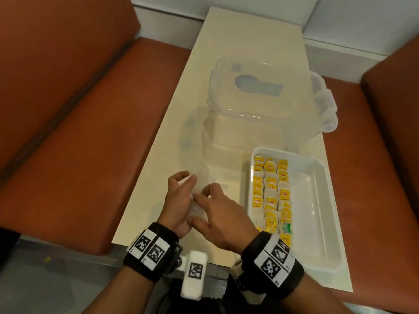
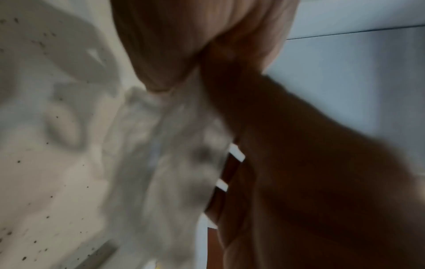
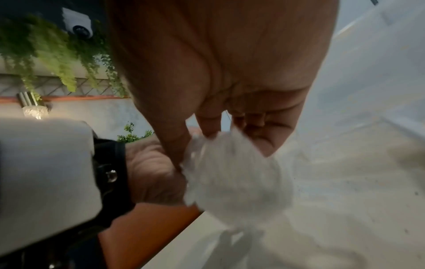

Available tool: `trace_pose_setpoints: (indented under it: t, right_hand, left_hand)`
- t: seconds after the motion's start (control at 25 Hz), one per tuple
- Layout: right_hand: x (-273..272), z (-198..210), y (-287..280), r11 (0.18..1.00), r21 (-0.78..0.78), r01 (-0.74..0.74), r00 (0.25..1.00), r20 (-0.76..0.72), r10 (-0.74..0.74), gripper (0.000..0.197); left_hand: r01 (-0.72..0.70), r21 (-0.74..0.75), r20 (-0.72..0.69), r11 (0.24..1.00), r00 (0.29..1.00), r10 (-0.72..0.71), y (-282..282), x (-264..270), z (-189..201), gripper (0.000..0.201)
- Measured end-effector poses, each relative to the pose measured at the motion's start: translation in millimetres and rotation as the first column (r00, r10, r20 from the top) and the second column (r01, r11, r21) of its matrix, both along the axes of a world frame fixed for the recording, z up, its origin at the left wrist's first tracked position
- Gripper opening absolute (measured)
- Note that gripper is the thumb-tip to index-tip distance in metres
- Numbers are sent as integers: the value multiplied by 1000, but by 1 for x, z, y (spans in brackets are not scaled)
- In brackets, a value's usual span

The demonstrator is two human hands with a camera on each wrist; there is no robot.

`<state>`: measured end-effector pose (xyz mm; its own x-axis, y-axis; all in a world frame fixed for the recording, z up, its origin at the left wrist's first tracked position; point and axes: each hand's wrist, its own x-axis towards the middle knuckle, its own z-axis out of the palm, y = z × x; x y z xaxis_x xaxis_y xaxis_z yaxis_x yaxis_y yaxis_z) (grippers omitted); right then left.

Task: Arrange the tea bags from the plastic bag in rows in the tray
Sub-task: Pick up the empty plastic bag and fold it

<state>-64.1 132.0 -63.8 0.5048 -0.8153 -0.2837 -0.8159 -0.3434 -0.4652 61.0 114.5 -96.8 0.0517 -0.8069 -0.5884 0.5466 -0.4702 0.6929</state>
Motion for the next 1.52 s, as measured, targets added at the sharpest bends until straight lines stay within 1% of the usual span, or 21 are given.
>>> trace_pose_setpoints:
  t: [0.12,0.2,0.32,0.4,0.48,0.52,0.56,0.64,0.68,0.72,0.8,0.88,1.0,1.04,1.16,1.2,1.28,1.32,1.36,1.44,1.52]
  right_hand:
    - [-1,2,-5,999,-29,19,999,-26,-20,29]
    - [-3,6,-8,988,7,153,976,155,-152,27]
    - [-12,13,-2,941,93,326,809,487,-329,45]
    - [-22,9,-2,951,47,304,880,367,-300,65]
    - [-30,1,-3,955,123,268,904,311,-294,59]
    - [-30,-2,-4,924,211,318,826,417,-379,43]
    - [-29,-5,-8,841,363,401,658,524,-541,28]
    - [-27,-4,-14,532,796,288,188,498,-847,19]
    - [-28,0,-17,397,908,131,22,398,-917,19]
    - [-30,4,-17,310,951,-13,-55,309,-949,18]
    - [-30,14,-11,256,962,-99,-19,255,-967,19]
    - [-25,20,5,259,965,-42,15,260,-965,33]
    - [-21,25,27,320,945,-63,-179,304,-935,37]
    - [-25,27,32,338,940,-42,-236,319,-918,35]
    - [-49,38,43,457,889,-32,-286,430,-856,30]
    - [-58,39,44,475,880,26,-279,462,-842,30]
    - [-78,34,40,472,854,221,-182,511,-840,39]
    - [-89,28,38,470,813,344,-83,525,-847,44]
    - [-101,26,36,490,749,446,-6,550,-835,47]
    - [-134,25,37,537,675,506,54,597,-801,50]
    - [-195,28,40,483,673,561,-28,598,-801,38]
  left_hand:
    - [131,25,-144,991,982,-126,-2,0,4,28]
    - [151,48,-106,987,984,-145,1,-2,6,16]
    - [-3,134,-150,991,988,23,-1,-1,6,6]
    - [-48,163,-197,985,977,80,-4,3,5,5]
    - [-22,92,-217,995,975,42,-3,-2,8,13]
    - [-18,6,-120,1000,993,18,1,-9,10,18]
    - [-3,-144,70,990,997,14,6,-16,10,20]
    - [274,-513,538,813,841,57,19,-27,10,19]
    - [471,-594,690,652,715,113,22,-29,4,27]
    - [578,-599,764,554,620,180,23,-29,1,34]
    - [596,-598,800,536,490,347,20,-30,1,36]
    - [565,-614,789,551,434,435,19,-37,10,38]
    - [609,-552,823,569,510,252,30,-59,33,47]
    - [684,-468,879,560,428,211,35,-65,38,53]
    - [872,-62,990,486,-7,140,41,-75,47,83]
    - [881,52,991,470,-102,83,43,-80,52,90]
    - [891,138,984,433,-172,39,45,-92,56,90]
    - [912,126,986,390,-158,51,48,-97,54,88]
    - [933,54,995,355,-80,58,49,-103,55,88]
    - [934,-99,956,342,185,-229,39,-94,56,86]
    - [849,-156,859,505,370,-355,14,-81,34,77]
